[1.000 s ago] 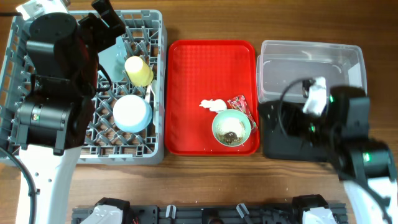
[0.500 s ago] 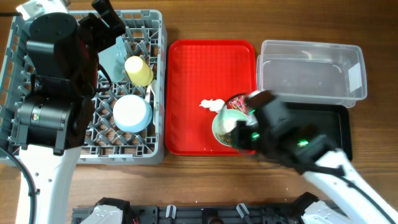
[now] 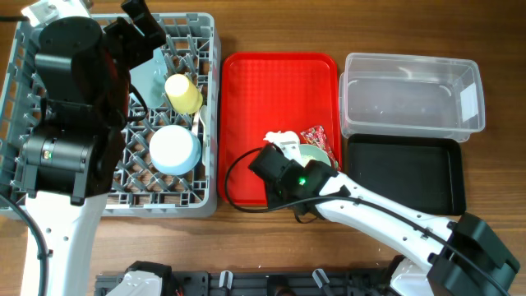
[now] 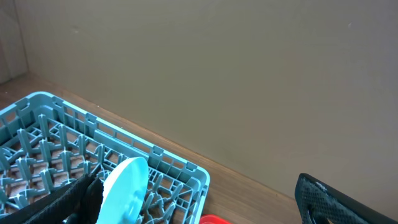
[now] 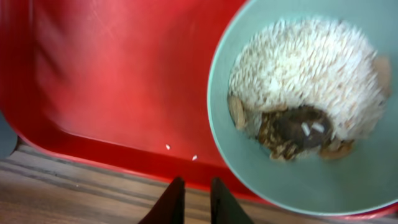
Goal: Sort waste into correct bins and load items into the dishwasher rack
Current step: 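Grasp the mint-green bowl rim with the right gripper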
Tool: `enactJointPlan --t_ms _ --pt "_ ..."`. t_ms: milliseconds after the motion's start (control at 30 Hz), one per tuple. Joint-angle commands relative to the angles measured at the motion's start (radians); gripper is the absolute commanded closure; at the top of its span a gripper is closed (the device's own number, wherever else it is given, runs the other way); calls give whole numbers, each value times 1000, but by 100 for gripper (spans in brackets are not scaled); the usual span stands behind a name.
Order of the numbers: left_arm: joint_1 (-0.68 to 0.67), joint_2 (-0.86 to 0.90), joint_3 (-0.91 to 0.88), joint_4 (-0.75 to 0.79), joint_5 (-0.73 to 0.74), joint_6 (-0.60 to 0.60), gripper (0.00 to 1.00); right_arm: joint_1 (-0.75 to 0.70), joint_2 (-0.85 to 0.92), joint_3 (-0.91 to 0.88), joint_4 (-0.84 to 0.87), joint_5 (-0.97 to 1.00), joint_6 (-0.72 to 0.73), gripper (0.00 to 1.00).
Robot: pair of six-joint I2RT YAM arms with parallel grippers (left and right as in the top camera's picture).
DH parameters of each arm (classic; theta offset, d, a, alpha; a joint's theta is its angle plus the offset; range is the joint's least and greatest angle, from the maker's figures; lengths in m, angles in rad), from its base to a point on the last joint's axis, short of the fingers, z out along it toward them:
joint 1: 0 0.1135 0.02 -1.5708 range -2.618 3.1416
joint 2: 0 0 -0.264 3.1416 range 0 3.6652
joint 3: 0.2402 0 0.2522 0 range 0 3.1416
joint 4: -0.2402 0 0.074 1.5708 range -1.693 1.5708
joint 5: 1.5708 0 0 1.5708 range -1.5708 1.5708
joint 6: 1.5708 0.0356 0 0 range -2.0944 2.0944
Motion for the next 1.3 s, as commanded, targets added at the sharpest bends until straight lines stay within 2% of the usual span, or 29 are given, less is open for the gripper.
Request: enactJointPlan --t_ms 0,200,533,700,867,1233,1267 --pt "7 0 0 3 12 -13 0 2 0 33 4 54 -83 78" --pt "7 0 0 3 12 -13 0 2 0 33 87 153 -83 70" --pt "7 0 0 3 12 -13 0 2 61 31 111 161 -81 68" --pt "7 0 0 3 12 -13 0 2 117 31 121 201 -69 70" --pt "7 0 0 3 12 -13 0 2 134 31 125 201 -45 78" --pt "7 0 0 3 12 -13 0 2 134 6 127 198 -37 79" --pt "7 0 0 3 12 -13 0 2 134 6 127 198 -37 83"
